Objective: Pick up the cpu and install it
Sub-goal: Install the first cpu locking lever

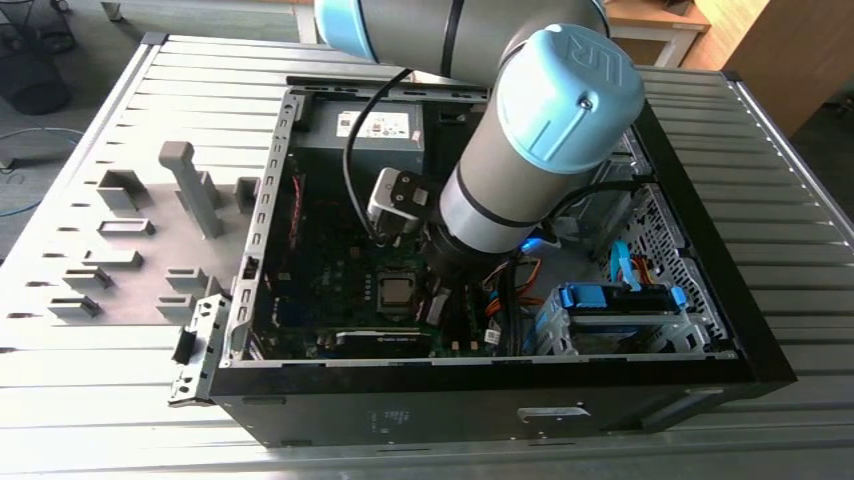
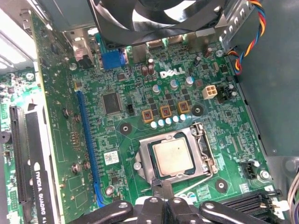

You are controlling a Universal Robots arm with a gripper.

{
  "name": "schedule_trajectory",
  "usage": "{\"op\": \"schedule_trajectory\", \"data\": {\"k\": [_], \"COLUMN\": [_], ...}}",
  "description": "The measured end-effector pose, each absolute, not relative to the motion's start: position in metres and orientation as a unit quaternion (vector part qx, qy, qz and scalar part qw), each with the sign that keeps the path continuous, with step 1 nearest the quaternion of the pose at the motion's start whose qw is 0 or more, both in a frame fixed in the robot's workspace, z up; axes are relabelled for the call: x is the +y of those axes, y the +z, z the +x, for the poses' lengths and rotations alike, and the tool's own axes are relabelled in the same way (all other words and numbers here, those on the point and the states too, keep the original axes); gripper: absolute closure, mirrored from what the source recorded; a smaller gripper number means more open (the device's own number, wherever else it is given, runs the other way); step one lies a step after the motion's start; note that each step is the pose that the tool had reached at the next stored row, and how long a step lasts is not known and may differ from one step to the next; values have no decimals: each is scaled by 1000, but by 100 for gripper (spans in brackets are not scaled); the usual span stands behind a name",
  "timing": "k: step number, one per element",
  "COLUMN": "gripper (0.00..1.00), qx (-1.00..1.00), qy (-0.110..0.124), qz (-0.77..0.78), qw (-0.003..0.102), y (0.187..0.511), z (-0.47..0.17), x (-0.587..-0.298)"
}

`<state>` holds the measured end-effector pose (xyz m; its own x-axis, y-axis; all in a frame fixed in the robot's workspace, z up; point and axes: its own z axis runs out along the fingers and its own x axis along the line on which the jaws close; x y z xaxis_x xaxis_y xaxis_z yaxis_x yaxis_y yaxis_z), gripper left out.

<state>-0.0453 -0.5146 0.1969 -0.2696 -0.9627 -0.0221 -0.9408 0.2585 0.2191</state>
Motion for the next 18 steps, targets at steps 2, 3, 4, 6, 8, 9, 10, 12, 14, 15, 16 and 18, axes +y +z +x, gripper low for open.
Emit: {"op": "schedule_trajectory", "data": {"k": [2,3,4,6,8,9,10,12,14,15,16,18], "gripper": [89,89,89,89,89,89,89,89,89,89,89,89], "qx": [-791,-791,-792,-793,-793,-793,-794,-794,-794,-794,-794,-795], "qy": [-95,-95,-95,-95,-95,-95,-95,-95,-95,-95,-95,-95], "qz": [602,601,601,599,599,599,598,598,598,598,597,597], "qw": [58,58,58,58,58,58,57,58,57,57,57,57], "y": [197,197,197,197,197,197,197,197,197,197,197,196], "z": [-45,-44,-44,-44,-44,-44,-44,-44,-44,-44,-44,-44], "x": [-515,-515,-515,-515,-515,-515,-515,-515,-515,-515,-515,-515]}}
